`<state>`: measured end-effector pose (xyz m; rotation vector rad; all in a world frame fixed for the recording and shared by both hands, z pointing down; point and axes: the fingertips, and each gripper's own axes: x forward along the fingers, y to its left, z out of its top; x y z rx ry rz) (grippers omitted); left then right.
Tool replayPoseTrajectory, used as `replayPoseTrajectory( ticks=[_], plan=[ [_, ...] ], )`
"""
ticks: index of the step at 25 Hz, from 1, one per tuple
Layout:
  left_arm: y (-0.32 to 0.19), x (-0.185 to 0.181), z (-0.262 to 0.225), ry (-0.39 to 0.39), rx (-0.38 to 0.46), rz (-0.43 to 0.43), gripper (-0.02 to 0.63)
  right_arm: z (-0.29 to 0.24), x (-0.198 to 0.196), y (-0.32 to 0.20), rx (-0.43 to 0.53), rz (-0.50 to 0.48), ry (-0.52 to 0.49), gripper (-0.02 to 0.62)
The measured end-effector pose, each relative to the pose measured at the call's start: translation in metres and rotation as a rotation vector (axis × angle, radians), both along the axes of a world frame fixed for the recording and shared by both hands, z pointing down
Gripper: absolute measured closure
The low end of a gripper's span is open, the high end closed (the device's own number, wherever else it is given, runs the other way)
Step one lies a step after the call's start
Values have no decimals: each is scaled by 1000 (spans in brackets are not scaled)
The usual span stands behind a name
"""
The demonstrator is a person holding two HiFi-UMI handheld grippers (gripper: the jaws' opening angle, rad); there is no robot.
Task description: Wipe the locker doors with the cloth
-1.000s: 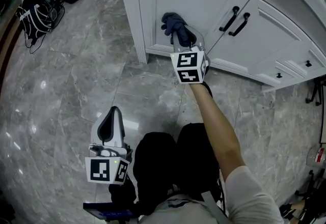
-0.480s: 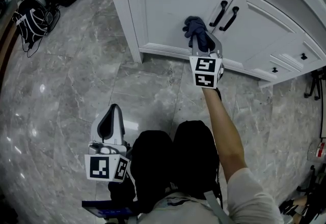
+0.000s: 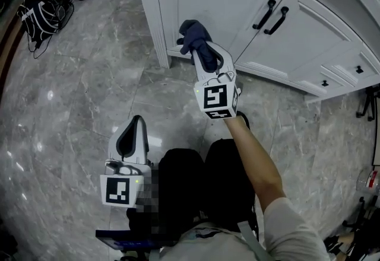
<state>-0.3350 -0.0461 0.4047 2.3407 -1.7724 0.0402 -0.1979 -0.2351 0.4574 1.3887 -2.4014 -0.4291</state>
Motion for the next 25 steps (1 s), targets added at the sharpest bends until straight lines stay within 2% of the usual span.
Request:
replayPoseTrajectory(
  ticks=[3, 6, 13, 18, 25],
  plan=[
    [2, -4, 2, 0, -5, -9, 604, 15, -40, -4, -20, -75, 8, 495],
    [4, -11, 4, 0, -11, -18, 604, 35, -71, -17, -64, -107, 18, 495],
    [10, -27, 7, -6, -25, -44, 604, 96, -106, -49, -192, -131, 88, 495],
    [12, -34, 7, -15, -29, -53, 604, 121, -79, -77, -280, -4, 19, 495],
    [11, -33, 5, -21, -25, -54, 604, 113, -30, -78, -247, 78, -21, 495]
  ],
)
